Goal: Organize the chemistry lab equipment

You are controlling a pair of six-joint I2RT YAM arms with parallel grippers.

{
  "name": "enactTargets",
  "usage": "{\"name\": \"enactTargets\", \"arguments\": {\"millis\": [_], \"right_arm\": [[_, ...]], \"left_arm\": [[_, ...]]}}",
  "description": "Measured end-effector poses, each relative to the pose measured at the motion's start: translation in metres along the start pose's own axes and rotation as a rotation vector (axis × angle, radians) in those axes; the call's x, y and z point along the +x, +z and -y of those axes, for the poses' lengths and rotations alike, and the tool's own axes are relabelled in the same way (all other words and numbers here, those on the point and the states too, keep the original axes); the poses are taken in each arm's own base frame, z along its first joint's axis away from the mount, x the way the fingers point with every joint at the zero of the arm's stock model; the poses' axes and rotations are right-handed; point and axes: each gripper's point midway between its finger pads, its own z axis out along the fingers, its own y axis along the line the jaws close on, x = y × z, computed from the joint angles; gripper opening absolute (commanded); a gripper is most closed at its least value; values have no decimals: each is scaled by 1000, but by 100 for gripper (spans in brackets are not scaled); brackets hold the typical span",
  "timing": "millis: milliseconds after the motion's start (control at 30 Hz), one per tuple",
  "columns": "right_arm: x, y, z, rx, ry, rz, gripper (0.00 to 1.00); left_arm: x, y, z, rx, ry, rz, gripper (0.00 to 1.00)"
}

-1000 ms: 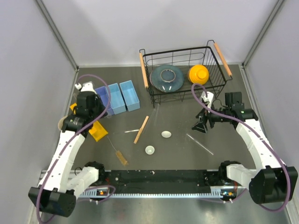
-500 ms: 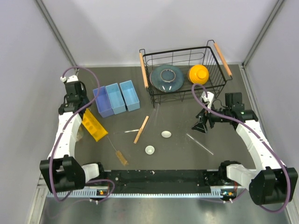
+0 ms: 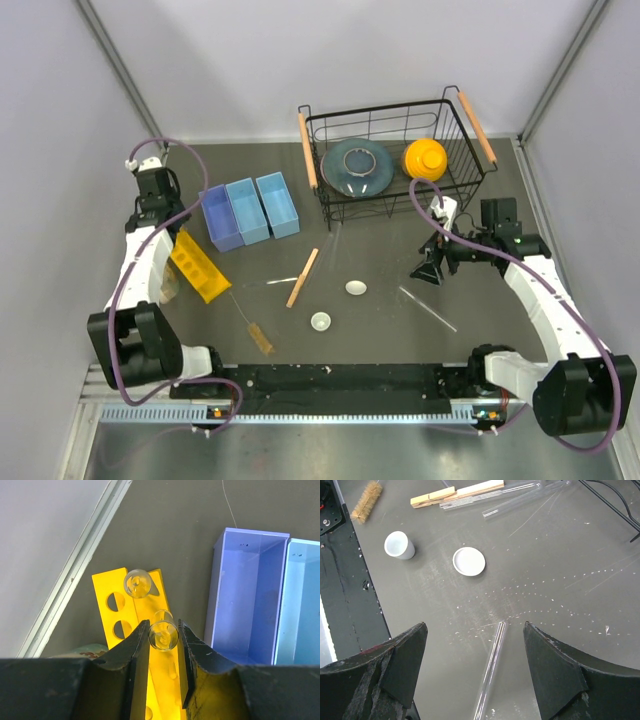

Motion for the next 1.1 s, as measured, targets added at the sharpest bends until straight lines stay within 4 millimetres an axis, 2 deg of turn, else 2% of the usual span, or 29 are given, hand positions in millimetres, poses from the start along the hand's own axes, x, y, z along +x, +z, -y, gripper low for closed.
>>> {"name": "enactTargets", "arguments": {"millis": [200, 500, 733, 867, 1100], "right_arm": [[1, 0, 0, 2, 2, -2, 79], [1, 0, 0, 1, 6, -3, 79], [1, 0, 0, 1, 6, -2, 79], [1, 0, 1, 2, 5, -2, 79], [1, 0, 1, 3, 5, -3, 79]], "left_arm": [[2, 9, 1, -3, 7, -10, 15], [2, 11, -4, -29, 9, -10, 17], [13, 20, -5, -35, 16, -43, 20], [26, 24, -6, -37, 19, -73, 27], [38, 27, -7, -41, 12, -97, 46]]}}
